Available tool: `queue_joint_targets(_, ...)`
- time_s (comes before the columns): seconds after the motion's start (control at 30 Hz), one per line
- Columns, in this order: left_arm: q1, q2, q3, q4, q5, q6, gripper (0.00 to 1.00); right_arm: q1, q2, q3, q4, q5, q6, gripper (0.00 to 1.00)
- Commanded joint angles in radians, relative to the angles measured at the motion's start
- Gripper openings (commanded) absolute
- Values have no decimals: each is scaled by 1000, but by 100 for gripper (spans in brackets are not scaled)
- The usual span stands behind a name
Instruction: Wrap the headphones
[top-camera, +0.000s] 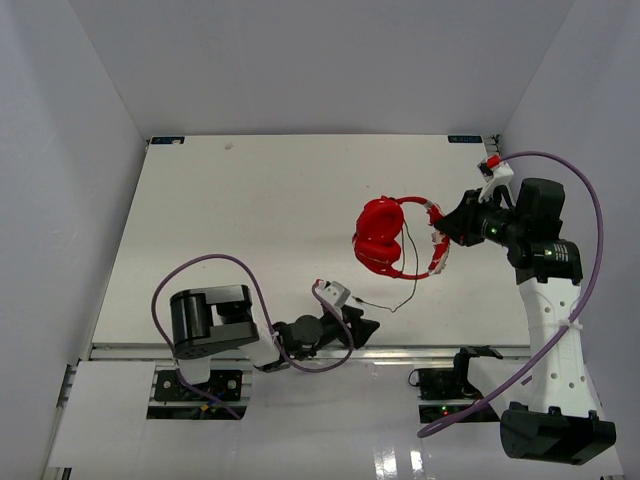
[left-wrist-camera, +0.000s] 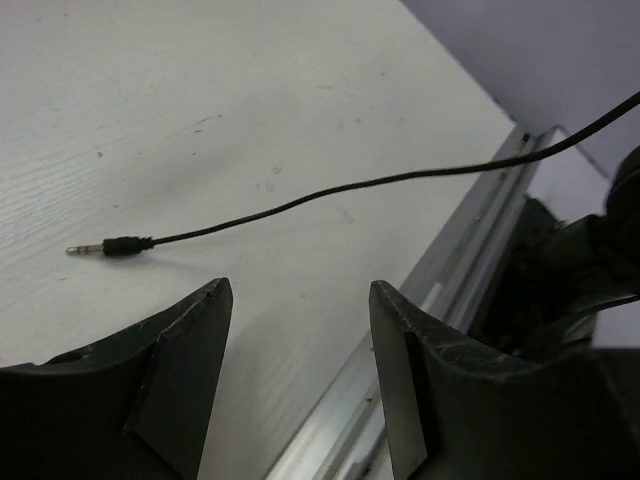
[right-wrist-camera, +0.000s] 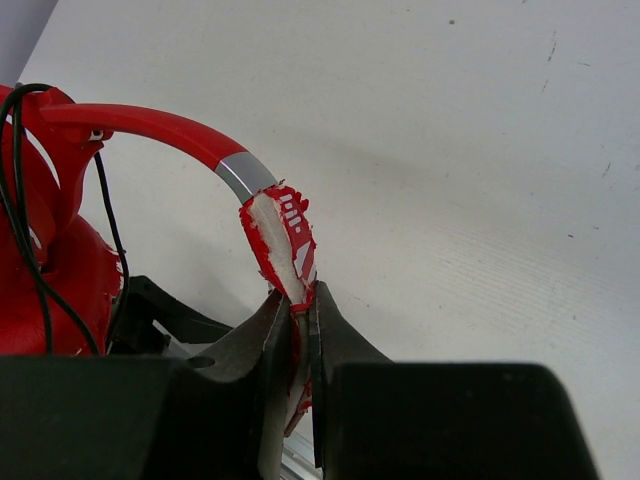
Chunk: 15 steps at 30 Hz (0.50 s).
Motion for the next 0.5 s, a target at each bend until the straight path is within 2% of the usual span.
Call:
queue_joint_targets(0.0, 15, -164, 59, -278, 51, -389, 68, -4, -39, 21, 43, -38, 15, 8)
queue_joint_targets(0.13, 36, -277, 64, -464, 25, -779, 74, -4, -53, 11, 44, -35, 10, 8)
queue_joint_targets(0.27, 47, -336, 1, -445, 26, -1004, 73, -4, -60, 8, 49, -44, 12, 8)
queue_joint_targets(0.33, 50, -343, 13, -508, 23, -1158, 74, -4, -62, 7, 53, -46, 17, 8)
queue_joint_targets(0.47, 62, -297, 74, -628, 75, -1347, 77, -4, -73, 1, 52, -46, 16, 8)
